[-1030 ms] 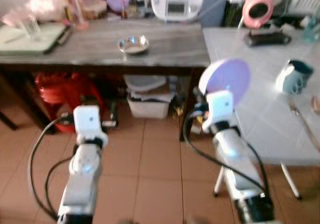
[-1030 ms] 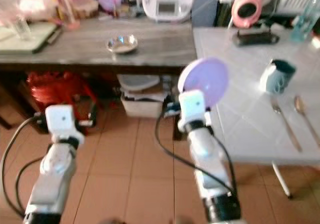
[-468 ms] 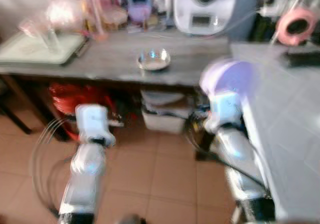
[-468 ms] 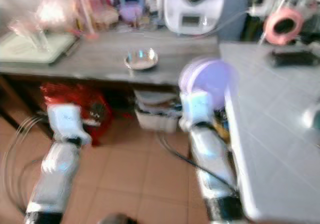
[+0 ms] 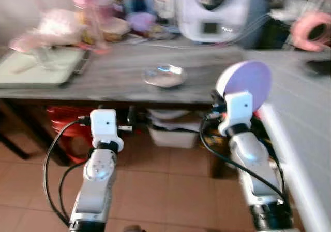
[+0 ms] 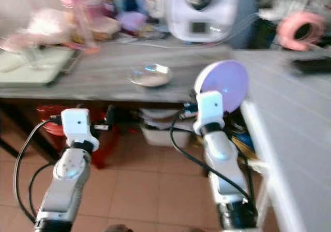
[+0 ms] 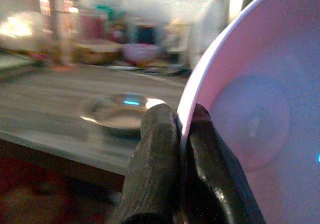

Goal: Setting the table

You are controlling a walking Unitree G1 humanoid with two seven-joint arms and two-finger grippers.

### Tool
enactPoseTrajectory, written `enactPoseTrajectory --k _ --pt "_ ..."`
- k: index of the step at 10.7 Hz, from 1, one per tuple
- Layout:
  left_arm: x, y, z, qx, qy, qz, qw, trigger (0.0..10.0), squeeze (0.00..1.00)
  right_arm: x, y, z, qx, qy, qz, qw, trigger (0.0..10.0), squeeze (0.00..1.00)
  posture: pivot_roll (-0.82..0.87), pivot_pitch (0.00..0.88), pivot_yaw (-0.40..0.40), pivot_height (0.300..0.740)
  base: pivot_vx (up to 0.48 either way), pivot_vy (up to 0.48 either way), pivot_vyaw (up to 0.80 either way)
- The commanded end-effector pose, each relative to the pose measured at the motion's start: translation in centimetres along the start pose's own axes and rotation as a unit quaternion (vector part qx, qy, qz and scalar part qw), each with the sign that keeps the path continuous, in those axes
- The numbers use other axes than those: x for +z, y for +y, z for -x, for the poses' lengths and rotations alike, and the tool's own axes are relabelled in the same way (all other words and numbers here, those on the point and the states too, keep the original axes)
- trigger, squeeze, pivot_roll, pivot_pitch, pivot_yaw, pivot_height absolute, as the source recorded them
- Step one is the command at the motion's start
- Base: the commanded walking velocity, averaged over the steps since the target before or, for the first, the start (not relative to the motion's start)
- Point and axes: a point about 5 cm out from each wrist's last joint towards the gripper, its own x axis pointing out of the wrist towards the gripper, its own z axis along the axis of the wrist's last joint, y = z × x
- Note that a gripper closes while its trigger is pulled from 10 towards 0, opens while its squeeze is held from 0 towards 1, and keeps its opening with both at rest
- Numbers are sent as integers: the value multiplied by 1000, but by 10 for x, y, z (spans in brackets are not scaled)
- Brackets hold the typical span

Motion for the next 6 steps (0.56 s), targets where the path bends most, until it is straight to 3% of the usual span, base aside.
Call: enactPoseTrajectory --k 1,4,6 --pt "11 -5 -3 -13 -19 -4 1000 10000 0 8 0 -6 8 -13 8 1000 10000 0 10 0 48 740 480 0 0" --pt "19 -16 -2 -40 -35 1 999 10000 0 11 4 -15 40 8 62 997 10000 0 15 0 47 740 480 0 0" --pt "19 -15 0 -41 -33 6 999 10000 0 12 0 -19 32 8 74 997 10000 0 20 0 47 740 480 0 0"
